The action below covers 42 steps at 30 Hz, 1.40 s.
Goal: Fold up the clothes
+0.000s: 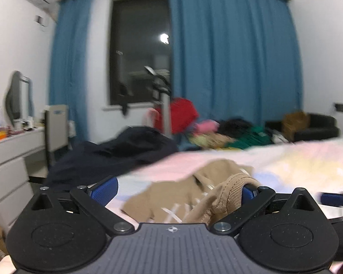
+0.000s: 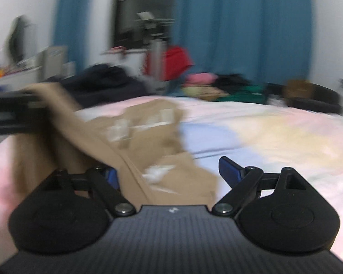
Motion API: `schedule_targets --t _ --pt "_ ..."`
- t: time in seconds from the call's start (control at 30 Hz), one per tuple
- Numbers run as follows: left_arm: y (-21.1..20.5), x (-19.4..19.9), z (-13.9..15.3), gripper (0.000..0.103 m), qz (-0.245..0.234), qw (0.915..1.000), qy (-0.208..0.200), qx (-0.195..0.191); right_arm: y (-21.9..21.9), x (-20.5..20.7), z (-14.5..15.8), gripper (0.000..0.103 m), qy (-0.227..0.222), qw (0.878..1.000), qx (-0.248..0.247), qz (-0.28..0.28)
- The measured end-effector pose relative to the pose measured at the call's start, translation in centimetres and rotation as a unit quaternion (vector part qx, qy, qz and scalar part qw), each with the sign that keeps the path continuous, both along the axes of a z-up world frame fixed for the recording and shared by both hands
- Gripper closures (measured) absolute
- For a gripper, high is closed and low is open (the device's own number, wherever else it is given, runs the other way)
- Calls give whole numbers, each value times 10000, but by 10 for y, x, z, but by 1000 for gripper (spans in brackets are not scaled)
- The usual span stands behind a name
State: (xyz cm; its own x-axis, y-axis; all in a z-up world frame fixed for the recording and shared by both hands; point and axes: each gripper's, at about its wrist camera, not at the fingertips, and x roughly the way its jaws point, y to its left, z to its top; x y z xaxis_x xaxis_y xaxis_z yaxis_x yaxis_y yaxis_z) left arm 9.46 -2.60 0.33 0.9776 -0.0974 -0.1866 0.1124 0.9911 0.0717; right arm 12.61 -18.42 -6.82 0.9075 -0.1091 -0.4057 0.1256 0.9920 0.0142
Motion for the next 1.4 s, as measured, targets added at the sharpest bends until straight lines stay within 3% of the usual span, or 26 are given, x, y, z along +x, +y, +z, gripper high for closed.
schedule_targets --t 0.2,0.23,0.27,0.47,0.7,0.8,0.9,1.17,1.27,1.4 --pt "4 -17 12 1 168 9977 -576 -303 -47 6 -5 15 78 9919 539 -1146" --pt "6 -21 14 1 201 9970 -664 -333 -50 13 -11 17 323 9919 548 -1104" --pt "9 -24 18 1 232 9962 -737 -397 -53 14 -9 17 295 9922 555 -1079" --pt "27 -33 32 0 354 9946 -820 -522 -71 1 22 17 -624 9893 661 -1141" --pt "30 -21 24 0 82 9990 -257 -351 -92 -14 58 16 -1690 9752 777 -1200" --pt "21 -18 15 0 -105 9999 -51 -49 -95 1 67 17 -1356 9844 467 -1019" --pt "7 -11 2 0 -318 9981 320 425 -101 7 60 17 -1200 9859 423 -1090" --pt "-33 9 -60 1 -675 9727 1329 1779 -117 -13 70 17 -2045 9665 1068 -1121" --pt "-27 13 -60 1 -219 9792 1267 1572 -119 -14 69 17 -2019 9683 985 -1096" --pt "6 14 -39 0 529 9918 929 695 -123 -6 60 17 -1607 9769 748 -1191"
